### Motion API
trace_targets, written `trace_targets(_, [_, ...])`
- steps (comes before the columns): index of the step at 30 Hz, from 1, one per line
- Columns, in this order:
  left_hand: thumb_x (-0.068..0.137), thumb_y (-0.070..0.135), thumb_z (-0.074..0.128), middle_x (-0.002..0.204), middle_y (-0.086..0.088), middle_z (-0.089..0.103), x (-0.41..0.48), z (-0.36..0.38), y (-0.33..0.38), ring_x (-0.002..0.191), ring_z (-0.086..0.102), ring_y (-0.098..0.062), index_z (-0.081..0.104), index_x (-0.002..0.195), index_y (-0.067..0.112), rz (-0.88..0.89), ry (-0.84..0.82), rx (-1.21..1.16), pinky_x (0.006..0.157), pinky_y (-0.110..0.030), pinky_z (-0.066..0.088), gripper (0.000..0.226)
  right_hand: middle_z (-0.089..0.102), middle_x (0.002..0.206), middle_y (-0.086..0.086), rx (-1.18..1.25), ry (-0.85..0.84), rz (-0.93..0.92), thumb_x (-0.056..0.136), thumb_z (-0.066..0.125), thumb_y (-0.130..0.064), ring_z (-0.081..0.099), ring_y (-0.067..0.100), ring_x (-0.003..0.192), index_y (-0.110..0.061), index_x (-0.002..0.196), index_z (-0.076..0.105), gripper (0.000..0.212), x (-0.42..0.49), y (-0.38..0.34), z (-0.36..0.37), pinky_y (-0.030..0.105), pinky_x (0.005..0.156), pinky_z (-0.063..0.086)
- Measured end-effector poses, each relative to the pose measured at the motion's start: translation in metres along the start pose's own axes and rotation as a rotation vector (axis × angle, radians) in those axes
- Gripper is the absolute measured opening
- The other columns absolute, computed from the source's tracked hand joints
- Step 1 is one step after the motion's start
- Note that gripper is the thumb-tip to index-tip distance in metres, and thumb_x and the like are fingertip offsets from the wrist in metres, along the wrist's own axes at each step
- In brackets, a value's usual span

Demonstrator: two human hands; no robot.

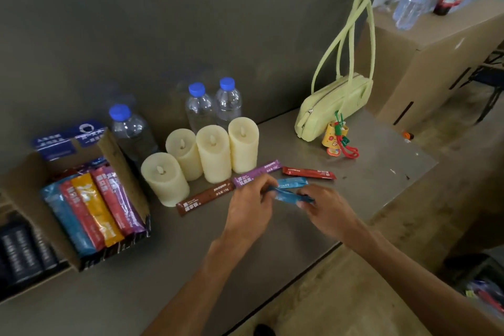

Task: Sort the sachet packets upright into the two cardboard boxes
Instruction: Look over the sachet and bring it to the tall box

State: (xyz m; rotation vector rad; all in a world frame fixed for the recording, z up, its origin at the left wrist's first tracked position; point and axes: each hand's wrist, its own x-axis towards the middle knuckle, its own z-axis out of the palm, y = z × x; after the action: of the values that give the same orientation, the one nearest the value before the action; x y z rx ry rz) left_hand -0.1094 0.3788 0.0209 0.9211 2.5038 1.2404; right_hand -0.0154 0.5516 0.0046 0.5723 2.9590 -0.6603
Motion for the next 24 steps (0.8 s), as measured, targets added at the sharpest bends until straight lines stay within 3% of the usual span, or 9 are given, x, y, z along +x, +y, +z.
trace_targets(4, [0.094,0.017,0.064,0.102,0.02,0.064,-0.019,-0.053,-0.009,0.095,0.061,0.005,0.055,0.118,0.031,-0.058,0.194,-0.07,0.074,-0.001,0.047,0.029,0.054,0.088,-0.014,0.165,0.09,-0.035,0.092,0.066,-0.026,0.053,0.003,0.076,-0.022,0.094,0.067,0.005,0.008,-0.052,0.01,0.009,0.061,0.032])
trace_targets(7, [0.094,0.015,0.063,0.096,0.02,0.065,-0.04,-0.097,-0.024,0.092,0.06,0.01,0.057,0.115,0.029,-0.104,0.351,-0.088,0.075,-0.007,0.051,0.026,0.059,0.068,-0.004,0.273,0.088,-0.081,0.09,0.068,-0.022,0.054,0.008,0.062,-0.015,0.076,0.063,0.016,0.014,-0.098,0.019,0.015,0.053,0.035])
trace_targets(9, [0.094,0.015,0.063,0.095,0.017,0.064,-0.056,-0.125,-0.04,0.091,0.06,0.007,0.059,0.11,0.029,-0.146,0.429,-0.05,0.072,-0.008,0.05,0.021,0.062,0.064,0.0,0.332,0.077,-0.123,0.088,0.07,-0.022,0.057,0.011,0.063,-0.02,0.07,0.061,0.02,0.016,-0.128,0.027,0.017,0.052,0.036])
trace_targets(12, [0.093,0.014,0.063,0.093,0.017,0.065,-0.081,-0.157,-0.065,0.088,0.061,0.005,0.063,0.103,0.026,-0.196,0.48,0.016,0.07,-0.007,0.047,0.016,0.063,0.059,-0.005,0.388,0.028,-0.194,0.087,0.069,-0.019,0.06,0.009,0.06,-0.025,0.066,0.061,0.023,0.017,-0.176,0.04,0.014,0.051,0.038])
trace_targets(15, [0.092,0.012,0.063,0.091,0.013,0.066,-0.104,-0.18,-0.085,0.08,0.061,-0.001,0.064,0.099,0.024,-0.23,0.551,0.114,0.071,-0.017,0.049,0.015,0.058,0.052,-0.021,0.422,-0.023,-0.271,0.085,0.067,-0.013,0.054,-0.001,0.052,-0.028,0.055,0.051,0.037,0.016,-0.223,0.052,0.01,0.049,0.032])
trace_targets(17, [0.09,0.009,0.064,0.094,0.008,0.065,-0.117,-0.193,-0.097,0.08,0.061,-0.006,0.063,0.1,0.021,-0.254,0.648,0.147,0.072,-0.024,0.05,0.015,0.059,0.055,-0.02,0.424,-0.065,-0.323,0.087,0.066,-0.015,0.055,-0.005,0.055,-0.027,0.063,0.057,0.029,0.016,-0.252,0.06,0.01,0.051,0.035])
trace_targets(20, [0.087,0.008,0.066,0.096,0.002,0.06,-0.13,-0.21,-0.114,0.08,0.059,-0.014,0.059,0.103,0.016,-0.328,0.757,0.163,0.071,-0.028,0.046,0.019,0.064,0.075,-0.017,0.516,-0.104,-0.354,0.09,0.068,-0.015,0.06,-0.01,0.065,-0.022,0.089,0.068,0.007,0.016,-0.293,0.075,0.006,0.058,0.044])
trace_targets(24, [0.088,0.007,0.064,0.096,0.003,0.059,-0.135,-0.222,-0.133,0.083,0.059,-0.014,0.056,0.099,0.016,-0.404,0.749,0.149,0.07,-0.028,0.046,0.016,0.064,0.081,-0.013,0.543,-0.074,-0.322,0.089,0.071,-0.021,0.059,-0.006,0.069,-0.019,0.095,0.066,0.008,0.022,-0.336,0.099,0.006,0.061,0.044])
